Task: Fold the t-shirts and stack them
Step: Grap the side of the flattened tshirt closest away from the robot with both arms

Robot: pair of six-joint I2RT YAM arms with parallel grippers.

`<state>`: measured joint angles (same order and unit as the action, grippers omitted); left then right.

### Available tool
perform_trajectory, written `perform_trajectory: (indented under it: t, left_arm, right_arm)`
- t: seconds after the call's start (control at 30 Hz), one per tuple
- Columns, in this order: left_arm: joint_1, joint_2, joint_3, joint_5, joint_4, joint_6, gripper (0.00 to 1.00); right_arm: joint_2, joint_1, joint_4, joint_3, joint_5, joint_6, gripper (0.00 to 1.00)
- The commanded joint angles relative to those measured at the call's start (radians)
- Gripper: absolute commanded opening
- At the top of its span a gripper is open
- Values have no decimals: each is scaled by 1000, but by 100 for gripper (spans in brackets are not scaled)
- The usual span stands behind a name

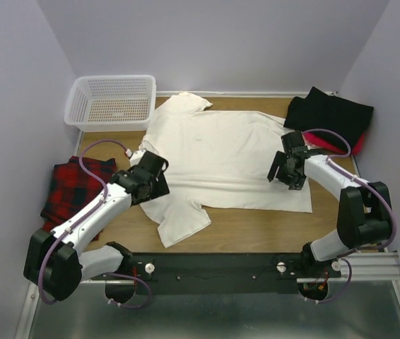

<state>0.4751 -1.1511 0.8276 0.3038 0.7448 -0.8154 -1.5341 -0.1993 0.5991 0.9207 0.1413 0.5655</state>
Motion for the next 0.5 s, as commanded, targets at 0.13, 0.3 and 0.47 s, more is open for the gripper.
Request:
perform_trajectory:
  t: [0.13,0.3,0.47]
  left_arm:
    - [249,73,-85,-54,194,-209,77]
    - [296,57,-45,-45,261,-235,74]
    - [316,2,-51,-61,229,-237,63]
  right_arm:
    - [95,-19,14,-54,21,8,82]
    - [118,-20,14,-79,21,20,82]
    - [132,-23,14,-91,24,27,82]
